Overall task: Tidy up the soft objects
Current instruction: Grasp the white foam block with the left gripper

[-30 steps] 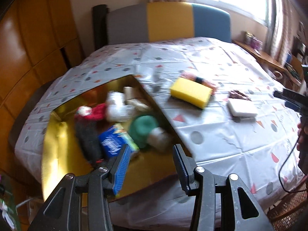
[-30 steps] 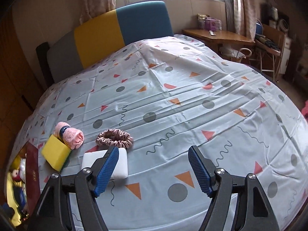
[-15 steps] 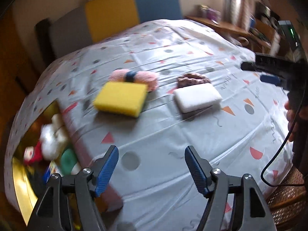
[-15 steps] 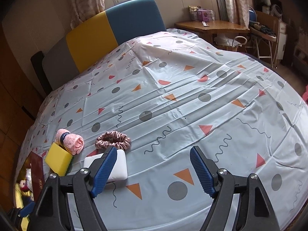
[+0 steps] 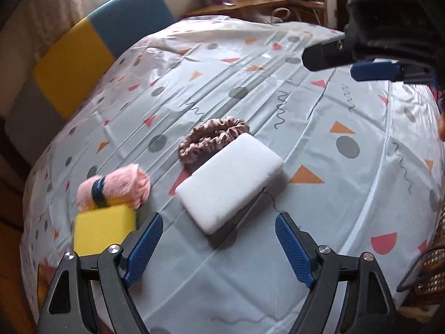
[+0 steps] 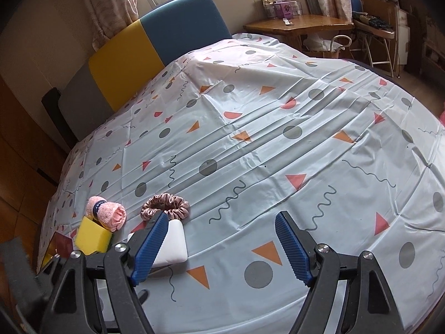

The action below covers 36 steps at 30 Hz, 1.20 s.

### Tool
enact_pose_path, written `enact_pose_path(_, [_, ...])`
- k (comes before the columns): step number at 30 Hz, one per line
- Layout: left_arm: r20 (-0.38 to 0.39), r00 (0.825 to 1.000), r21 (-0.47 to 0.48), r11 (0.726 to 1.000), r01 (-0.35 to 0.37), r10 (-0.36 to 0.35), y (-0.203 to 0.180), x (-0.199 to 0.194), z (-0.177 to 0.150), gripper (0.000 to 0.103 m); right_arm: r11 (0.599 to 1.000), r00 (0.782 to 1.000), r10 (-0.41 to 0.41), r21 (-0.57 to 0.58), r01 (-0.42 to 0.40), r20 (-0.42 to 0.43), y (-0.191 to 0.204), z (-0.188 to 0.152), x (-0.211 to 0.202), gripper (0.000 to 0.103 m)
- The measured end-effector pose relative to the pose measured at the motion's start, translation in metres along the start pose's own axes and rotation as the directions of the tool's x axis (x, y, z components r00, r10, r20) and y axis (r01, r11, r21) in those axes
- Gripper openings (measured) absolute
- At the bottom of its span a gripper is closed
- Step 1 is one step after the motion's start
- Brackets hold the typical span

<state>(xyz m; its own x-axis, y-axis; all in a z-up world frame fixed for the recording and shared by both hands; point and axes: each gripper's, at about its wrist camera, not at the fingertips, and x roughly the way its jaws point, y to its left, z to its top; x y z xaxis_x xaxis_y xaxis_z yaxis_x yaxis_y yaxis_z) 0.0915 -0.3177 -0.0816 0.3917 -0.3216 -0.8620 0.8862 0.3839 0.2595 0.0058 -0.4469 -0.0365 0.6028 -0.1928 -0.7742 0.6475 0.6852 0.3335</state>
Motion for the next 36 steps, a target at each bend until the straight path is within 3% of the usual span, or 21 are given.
enact_pose_path(7, [-0.031,0.999,0.081,0.996,0.036,-0.033,0.002,0.031,0.019,0.084,0.999,0.999,0.028,0.037,-0.027,-0.022,-0.005,0.002,0.004,0.081])
enact_pose_path(13, [-0.041,0.995,0.079,0.993,0.092,-0.089,0.010,0.045,0.029,0.084,0.997,0.998,0.039,0.061,-0.036,-0.040,-0.008,0.002,0.007,0.083])
enact_pose_path(20, [-0.052,0.990,0.030,0.991,0.133,-0.131,0.014,0.056,0.039,0.084,0.997,0.998,0.042,0.071,-0.039,-0.048,-0.009,0.002,0.008,0.084])
enact_pose_path(24, [-0.062,0.989,-0.050,0.990,0.135,-0.138,0.020,0.056,0.039,0.071,0.997,0.999,0.029,0.075,-0.026,-0.042,-0.010,0.001,0.008,0.084])
enact_pose_path(31, [-0.072,0.988,-0.197,0.973,0.120,-0.137,0.008,0.021,-0.004,0.068,0.997,0.999,0.022,0.081,-0.018,-0.045,-0.013,0.001,0.008,0.084])
enact_pose_path(36, [-0.104,0.993,-0.290,0.957,0.025,-0.058,-0.005,-0.006,-0.047,0.070,0.995,0.996,0.041,0.097,-0.033,-0.076,-0.015,-0.002,0.013,0.084])
